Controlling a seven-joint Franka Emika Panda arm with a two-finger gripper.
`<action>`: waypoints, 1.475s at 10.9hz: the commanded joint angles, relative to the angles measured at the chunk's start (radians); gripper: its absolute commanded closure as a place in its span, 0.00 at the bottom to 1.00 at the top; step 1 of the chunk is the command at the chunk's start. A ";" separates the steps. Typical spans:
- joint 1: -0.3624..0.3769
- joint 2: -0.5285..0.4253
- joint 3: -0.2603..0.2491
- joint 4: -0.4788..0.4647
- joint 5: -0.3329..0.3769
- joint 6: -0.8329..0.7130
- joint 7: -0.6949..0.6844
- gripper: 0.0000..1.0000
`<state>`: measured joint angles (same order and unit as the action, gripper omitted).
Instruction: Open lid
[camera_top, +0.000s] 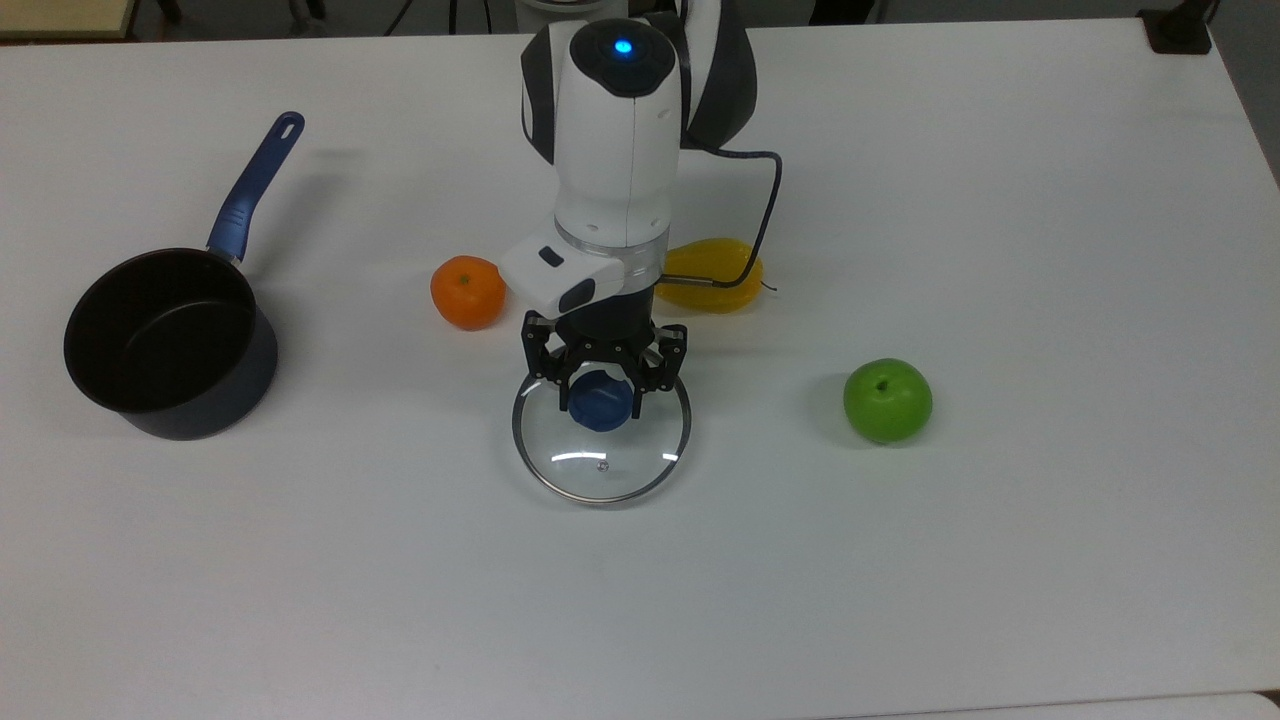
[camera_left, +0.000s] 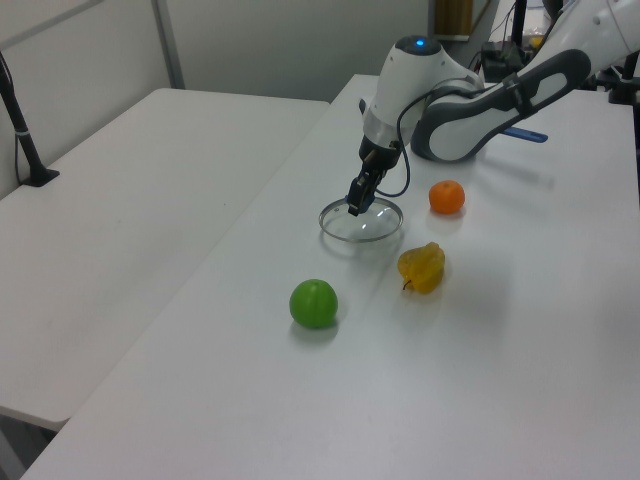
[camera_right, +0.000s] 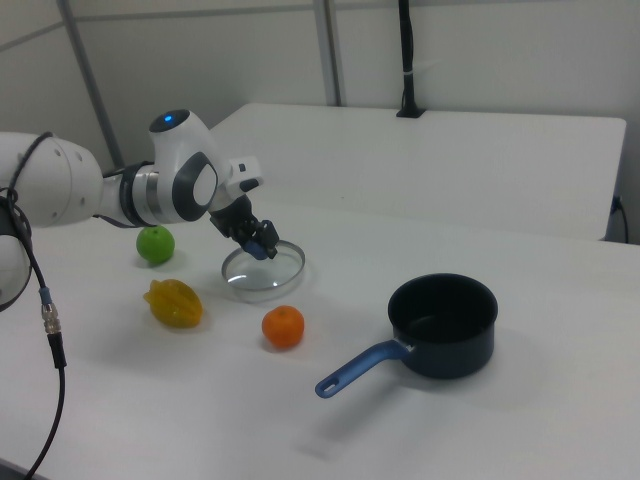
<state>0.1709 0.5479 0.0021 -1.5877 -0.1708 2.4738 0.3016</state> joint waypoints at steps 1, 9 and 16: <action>0.012 0.036 -0.011 0.020 -0.071 0.027 -0.001 0.45; 0.012 -0.040 -0.011 0.008 -0.076 0.005 0.008 0.00; -0.053 -0.356 -0.014 -0.012 0.014 -0.539 -0.063 0.00</action>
<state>0.1499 0.2918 -0.0058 -1.5511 -0.2196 2.0244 0.3016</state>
